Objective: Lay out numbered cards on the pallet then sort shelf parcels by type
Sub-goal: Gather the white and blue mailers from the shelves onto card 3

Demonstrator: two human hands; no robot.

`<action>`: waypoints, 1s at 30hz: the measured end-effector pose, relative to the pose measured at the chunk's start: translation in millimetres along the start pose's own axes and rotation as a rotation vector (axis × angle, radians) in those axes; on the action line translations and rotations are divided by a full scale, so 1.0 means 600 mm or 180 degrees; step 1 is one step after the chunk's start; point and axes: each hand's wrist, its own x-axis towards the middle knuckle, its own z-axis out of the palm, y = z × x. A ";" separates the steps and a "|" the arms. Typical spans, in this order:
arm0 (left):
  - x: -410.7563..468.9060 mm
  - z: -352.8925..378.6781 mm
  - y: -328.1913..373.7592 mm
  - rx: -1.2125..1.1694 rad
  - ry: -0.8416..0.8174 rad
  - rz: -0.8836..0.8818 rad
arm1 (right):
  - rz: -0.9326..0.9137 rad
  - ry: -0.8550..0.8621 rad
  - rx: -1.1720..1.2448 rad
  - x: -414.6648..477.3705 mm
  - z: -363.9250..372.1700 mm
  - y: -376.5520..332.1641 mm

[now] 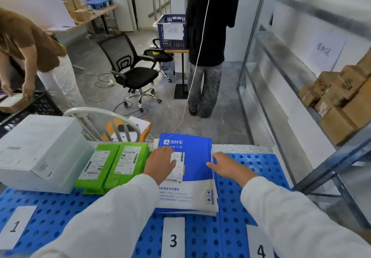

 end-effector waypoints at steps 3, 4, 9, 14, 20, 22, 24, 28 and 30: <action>-0.010 -0.033 0.026 0.0081 0.0020 0.0303 | -0.0058 0.0142 -0.0226 -0.040 -0.017 -0.012; -0.015 -0.043 0.033 0.0055 0.0049 0.0394 | -0.0050 0.0206 -0.0282 -0.056 -0.024 -0.017; -0.032 -0.091 0.068 0.0029 0.0174 0.0959 | 0.0116 0.0667 -0.0531 -0.142 -0.063 -0.035; -0.067 -0.121 0.120 0.0166 0.0188 0.1513 | 0.0349 0.1061 -0.0406 -0.252 -0.065 -0.040; -0.161 -0.128 0.199 0.0295 0.0214 0.2217 | 0.0885 0.1153 -0.0632 -0.408 -0.028 -0.032; -0.189 -0.133 0.231 0.0118 0.0194 0.2429 | 0.1075 0.1217 -0.0648 -0.468 -0.015 -0.027; -0.222 -0.132 0.261 0.0025 0.0129 0.2698 | 0.1355 0.1320 -0.0571 -0.535 0.001 -0.024; -0.309 -0.123 0.315 -0.0054 0.0007 0.3179 | 0.1802 0.1640 -0.0394 -0.657 0.046 -0.016; -0.363 -0.115 0.337 -0.0145 -0.0045 0.3416 | 0.1941 0.1747 -0.0253 -0.718 0.080 -0.015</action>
